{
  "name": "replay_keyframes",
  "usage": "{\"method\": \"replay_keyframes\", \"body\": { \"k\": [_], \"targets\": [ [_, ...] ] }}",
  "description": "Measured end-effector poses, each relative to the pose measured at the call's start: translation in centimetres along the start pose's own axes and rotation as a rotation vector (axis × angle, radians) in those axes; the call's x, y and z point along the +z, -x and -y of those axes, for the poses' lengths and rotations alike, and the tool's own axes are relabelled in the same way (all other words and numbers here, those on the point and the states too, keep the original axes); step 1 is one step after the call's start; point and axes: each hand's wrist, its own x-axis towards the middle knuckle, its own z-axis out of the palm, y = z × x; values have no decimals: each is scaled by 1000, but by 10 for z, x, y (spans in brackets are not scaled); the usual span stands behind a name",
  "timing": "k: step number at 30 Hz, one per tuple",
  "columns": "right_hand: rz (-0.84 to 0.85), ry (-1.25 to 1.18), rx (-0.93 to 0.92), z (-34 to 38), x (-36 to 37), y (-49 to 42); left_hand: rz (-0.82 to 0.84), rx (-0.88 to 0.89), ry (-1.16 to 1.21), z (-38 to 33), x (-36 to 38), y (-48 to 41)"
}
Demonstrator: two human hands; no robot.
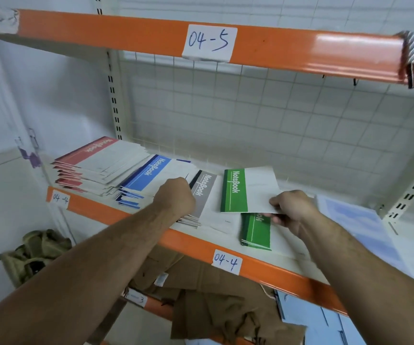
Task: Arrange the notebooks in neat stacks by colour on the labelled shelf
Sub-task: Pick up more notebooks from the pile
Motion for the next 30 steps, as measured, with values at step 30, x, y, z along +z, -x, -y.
{"method": "replay_keyframes", "body": {
  "k": [30],
  "targets": [
    [-429,871,-38,-34,-11,53,44,498,-81,-35,17,-9]
  ]
}}
